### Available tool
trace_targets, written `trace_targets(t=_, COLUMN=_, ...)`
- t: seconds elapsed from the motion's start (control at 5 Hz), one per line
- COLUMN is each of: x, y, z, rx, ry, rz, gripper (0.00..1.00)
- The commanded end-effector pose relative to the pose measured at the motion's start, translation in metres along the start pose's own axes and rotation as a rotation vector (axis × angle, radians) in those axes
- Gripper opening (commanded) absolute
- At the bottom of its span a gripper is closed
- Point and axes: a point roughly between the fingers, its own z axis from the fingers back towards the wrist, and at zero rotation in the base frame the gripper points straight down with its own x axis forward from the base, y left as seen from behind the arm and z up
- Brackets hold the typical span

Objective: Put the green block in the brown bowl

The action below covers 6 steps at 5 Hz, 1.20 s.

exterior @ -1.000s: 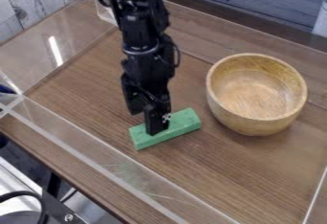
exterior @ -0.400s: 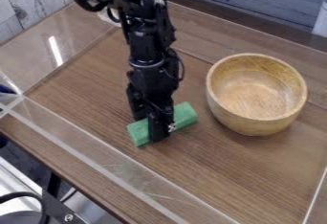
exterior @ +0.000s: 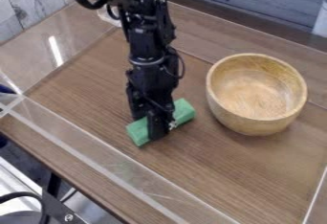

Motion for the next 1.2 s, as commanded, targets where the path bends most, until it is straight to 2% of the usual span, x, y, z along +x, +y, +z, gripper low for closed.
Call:
trace_targets(t=0.0, x=0.012, y=0.004, z=0.027, rx=0.041, ry=-0.075, rz=0.017, gripper=0.00)
trace_targets(t=0.2, x=0.024, y=0.007, z=0.052, rx=0.061, ry=-0.127, rz=0.099, gripper=0.00)
trace_targets(t=0.4, x=0.049, y=0.012, z=0.080, rx=0.073, ry=-0.180, rz=0.134, gripper=0.00)
trace_targets(t=0.6, x=0.083, y=0.012, z=0.097, rx=0.066, ry=-0.213, rz=0.145, gripper=0.00)
trace_targets(t=0.8, x=0.073, y=0.032, z=0.077, rx=0.084, ry=-0.189, rz=0.170, gripper=0.00)
trace_targets(t=1.0, x=0.069, y=0.051, z=0.060, rx=0.096, ry=-0.168, rz=0.201, gripper=0.00)
